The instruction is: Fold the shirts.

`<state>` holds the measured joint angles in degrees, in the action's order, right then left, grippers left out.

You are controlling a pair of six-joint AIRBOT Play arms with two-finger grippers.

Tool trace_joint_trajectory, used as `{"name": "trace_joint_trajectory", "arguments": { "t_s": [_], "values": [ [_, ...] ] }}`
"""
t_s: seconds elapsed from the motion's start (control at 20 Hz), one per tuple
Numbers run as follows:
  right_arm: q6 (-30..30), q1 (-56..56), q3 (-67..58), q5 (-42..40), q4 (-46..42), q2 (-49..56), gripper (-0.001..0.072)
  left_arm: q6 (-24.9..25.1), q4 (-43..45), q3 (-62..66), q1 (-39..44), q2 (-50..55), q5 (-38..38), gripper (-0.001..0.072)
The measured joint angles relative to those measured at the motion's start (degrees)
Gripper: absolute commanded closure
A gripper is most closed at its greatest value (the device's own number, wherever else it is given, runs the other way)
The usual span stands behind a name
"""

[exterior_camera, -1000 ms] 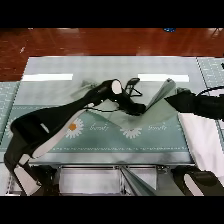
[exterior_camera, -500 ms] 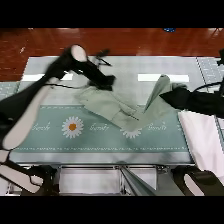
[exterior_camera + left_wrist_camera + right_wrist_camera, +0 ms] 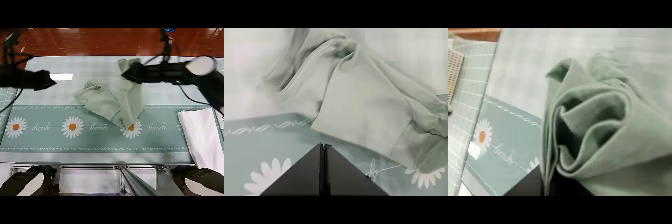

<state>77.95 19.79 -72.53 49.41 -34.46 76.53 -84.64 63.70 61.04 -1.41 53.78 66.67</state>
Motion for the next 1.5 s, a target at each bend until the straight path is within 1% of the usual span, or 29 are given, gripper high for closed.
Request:
{"name": "trace_joint_trajectory", "arguments": {
  "t_s": [0.15,0.25,0.3,0.35,0.4,0.55,0.7,0.8,0.9,0.95,1.0,1.05,1.1,1.2,1.25,1.3,1.4,1.45,1.5],
  "values": [
    [0.5,5.0,-10.1,-0.8,0.8,12.1,0.0689,-1.2,-0.5,-9.3,-1.0,-7.8,-1.8,0.0687],
    [1.2,7.4,-15.0,-1.0,0.9,18.4,0.0688,-1.6,-1.8,-13.3,-1.3,-10.3,-2.4,0.0687],
    [1.2,8.3,-17.0,-1.1,1.0,21.0,0.0605,-1.7,-2.4,-14.9,-1.4,-11.0,-2.8,0.0687],
    [1.5,9.2,-18.9,-1.5,1.3,23.6,0.0445,-1.7,-2.9,-16.3,-1.4,-11.6,-3.8,0.0687],
    [1.6,9.8,-20.4,-2.1,1.4,25.6,0.0353,-1.8,-3.1,-17.6,-1.4,-11.9,-4.3,0.0687],
    [1.7,10.6,-23.7,-2.8,1.8,30.2,0.0344,-2.0,-3.7,-20.8,-1.1,-12.0,-7.2,0.0686],
    [1.8,8.7,-26.2,2.2,2.4,31.1,0.0345,-2.0,-4.1,-22.8,-0.8,-11.3,-10.2,0.0686],
    [2.3,4.9,-27.1,8.0,2.1,29.0,0.0345,-1.9,-4.1,-23.1,-1.7,-11.0,-11.8,0.0686],
    [2.8,-0.3,-27.4,15.1,-0.4,23.8,0.0345,-1.7,-4.1,-22.6,-3.3,-11.1,-12.2,0.0686],
    [3.5,-2.8,-26.8,18.2,-4.0,20.5,0.0345,-1.7,-4.1,-22.4,-4.0,-11.5,-12.0,0.0686],
    [4.9,-4.9,-25.2,20.5,-9.5,16.2,0.0343,-1.7,-4.1,-22.4,-4.5,-11.8,-11.3,0.0686],
    [6.8,-6.5,-22.5,21.9,-15.3,11.8,0.0342,-1.7,-4.2,-22.3,-4.7,-12.2,-11.1,0.0687],
    [9.9,-7.7,-18.1,22.5,-22.7,6.7,0.0332,-1.7,-4.2,-22.3,-4.8,-12.7,-10.4,0.0687],
    [18.5,-9.2,-5.8,18.4,-35.4,-3.7,0.0295,-1.6,-4.3,-22.5,-4.2,-13.4,-9.6,0.0687],
    [22.9,-9.6,1.3,14.7,-39.4,-8.4,0.0295,-1.6,-4.3,-22.7,-3.7,-13.6,-9.4,0.0686],
    [27.1,-9.8,9.2,10.6,-41.3,-12.8,0.0294,-1.6,-4.3,-22.9,-3.1,-13.7,-9.1,0.0687],
    [31.9,-10.2,23.0,2.5,-39.8,-18.5,0.0294,-1.6,-4.4,-23.2,-1.9,-13.9,-8.9,0.0686],
    [32.5,-10.3,28.5,-0.6,-36.9,-19.9,0.0294,-1.6,-4.6,-23.5,-1.3,-14.0,-8.8,0.0687],
    [31.3,-10.4,33.4,-3.8,-32.5,-20.7,0.0294,-1.6,-4.7,-23.7,-0.9,-14.0,-8.7,0.0687]
  ]
}}
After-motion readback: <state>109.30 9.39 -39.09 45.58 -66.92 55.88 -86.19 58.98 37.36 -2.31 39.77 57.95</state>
